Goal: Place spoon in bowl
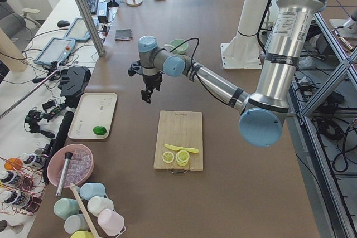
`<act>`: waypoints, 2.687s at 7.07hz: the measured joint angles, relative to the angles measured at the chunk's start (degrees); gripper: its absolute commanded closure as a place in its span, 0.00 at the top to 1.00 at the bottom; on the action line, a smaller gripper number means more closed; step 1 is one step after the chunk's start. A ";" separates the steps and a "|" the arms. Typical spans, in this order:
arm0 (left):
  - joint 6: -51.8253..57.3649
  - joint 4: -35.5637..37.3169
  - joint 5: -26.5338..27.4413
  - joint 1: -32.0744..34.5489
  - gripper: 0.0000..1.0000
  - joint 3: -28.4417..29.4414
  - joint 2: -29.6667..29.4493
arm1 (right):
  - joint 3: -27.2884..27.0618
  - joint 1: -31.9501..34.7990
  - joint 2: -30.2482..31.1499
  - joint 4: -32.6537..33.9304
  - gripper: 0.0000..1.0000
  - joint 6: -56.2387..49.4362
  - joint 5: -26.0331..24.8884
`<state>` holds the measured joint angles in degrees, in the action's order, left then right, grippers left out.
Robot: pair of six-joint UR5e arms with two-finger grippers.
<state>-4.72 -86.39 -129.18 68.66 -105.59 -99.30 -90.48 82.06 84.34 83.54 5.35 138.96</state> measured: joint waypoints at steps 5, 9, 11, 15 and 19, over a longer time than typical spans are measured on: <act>14.97 0.08 -5.61 10.92 0.98 5.59 9.22 | -2.25 4.85 2.01 5.52 1.00 -7.14 -0.65; 8.98 0.10 -10.27 14.17 0.98 7.33 9.33 | -6.09 6.02 6.80 5.35 1.00 -6.97 -1.24; 8.56 0.14 -11.18 14.21 0.98 7.53 9.10 | -7.80 6.14 8.10 5.25 1.00 -7.02 -2.42; 8.01 -0.15 -11.15 14.16 0.98 6.16 7.71 | -10.93 6.10 10.81 5.51 1.00 -6.34 -1.46; 8.08 -0.77 -11.03 14.05 0.98 4.64 4.03 | -11.86 7.96 12.51 5.65 1.00 -6.10 -1.72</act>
<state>3.36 -87.16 -140.21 82.71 -100.94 -95.28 -102.34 90.02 96.84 89.19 -0.76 137.24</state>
